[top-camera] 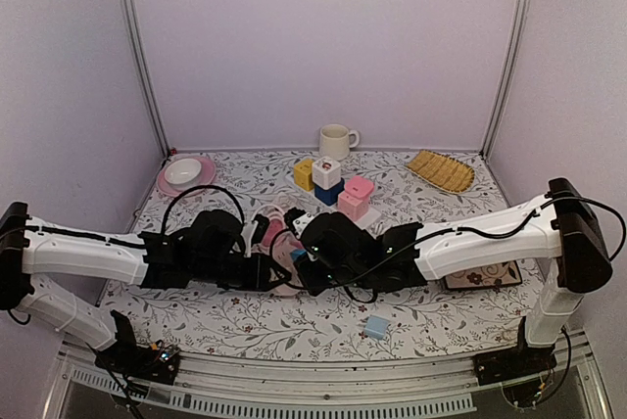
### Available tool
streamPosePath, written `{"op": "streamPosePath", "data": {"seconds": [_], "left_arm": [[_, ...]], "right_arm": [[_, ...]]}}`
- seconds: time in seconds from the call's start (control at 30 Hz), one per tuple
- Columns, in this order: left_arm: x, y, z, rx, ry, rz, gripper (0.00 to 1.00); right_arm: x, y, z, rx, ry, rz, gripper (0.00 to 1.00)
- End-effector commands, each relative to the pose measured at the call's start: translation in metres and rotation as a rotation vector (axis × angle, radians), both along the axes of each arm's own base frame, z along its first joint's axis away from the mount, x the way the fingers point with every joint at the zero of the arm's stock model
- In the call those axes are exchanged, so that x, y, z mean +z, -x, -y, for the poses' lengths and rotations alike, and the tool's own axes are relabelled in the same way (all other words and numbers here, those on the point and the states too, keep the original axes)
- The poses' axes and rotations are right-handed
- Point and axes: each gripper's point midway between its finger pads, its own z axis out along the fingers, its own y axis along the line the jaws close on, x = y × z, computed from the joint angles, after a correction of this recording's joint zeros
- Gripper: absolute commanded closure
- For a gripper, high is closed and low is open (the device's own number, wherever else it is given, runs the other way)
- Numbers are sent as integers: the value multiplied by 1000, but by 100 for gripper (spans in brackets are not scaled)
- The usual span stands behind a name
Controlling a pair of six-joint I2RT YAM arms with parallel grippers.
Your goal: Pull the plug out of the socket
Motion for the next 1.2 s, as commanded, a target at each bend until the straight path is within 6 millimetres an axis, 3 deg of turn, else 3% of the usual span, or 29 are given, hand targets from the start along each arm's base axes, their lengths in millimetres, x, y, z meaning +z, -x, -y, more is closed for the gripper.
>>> {"op": "streamPosePath", "data": {"seconds": [0.0, 0.1, 0.23, 0.4, 0.53, 0.67, 0.97, 1.17], "left_arm": [[2, -15, -9, 70, -8, 35, 100], [-15, -19, -29, 138, -106, 30, 100], [-39, -24, -52, 207, -205, 9, 100], [-49, -25, -52, 207, -234, -4, 100], [-34, -26, -42, 180, -178, 21, 100], [-21, -27, -47, 200, -146, 47, 100], [-23, -33, -82, 281, -61, 16, 100], [-29, -39, -109, 354, -47, 1, 100]], "right_arm": [[35, 0, -9, 11, -127, -10, 97], [35, 3, 2, 53, -136, -30, 97], [49, 13, 10, 120, -192, -54, 97], [57, 17, 18, 115, -216, -59, 97], [44, 13, 32, 72, -177, -77, 97], [28, 4, 59, 20, -183, -148, 97], [-28, -8, 142, -139, -319, -424, 96], [-58, -7, 176, -201, -404, -557, 96]]}}
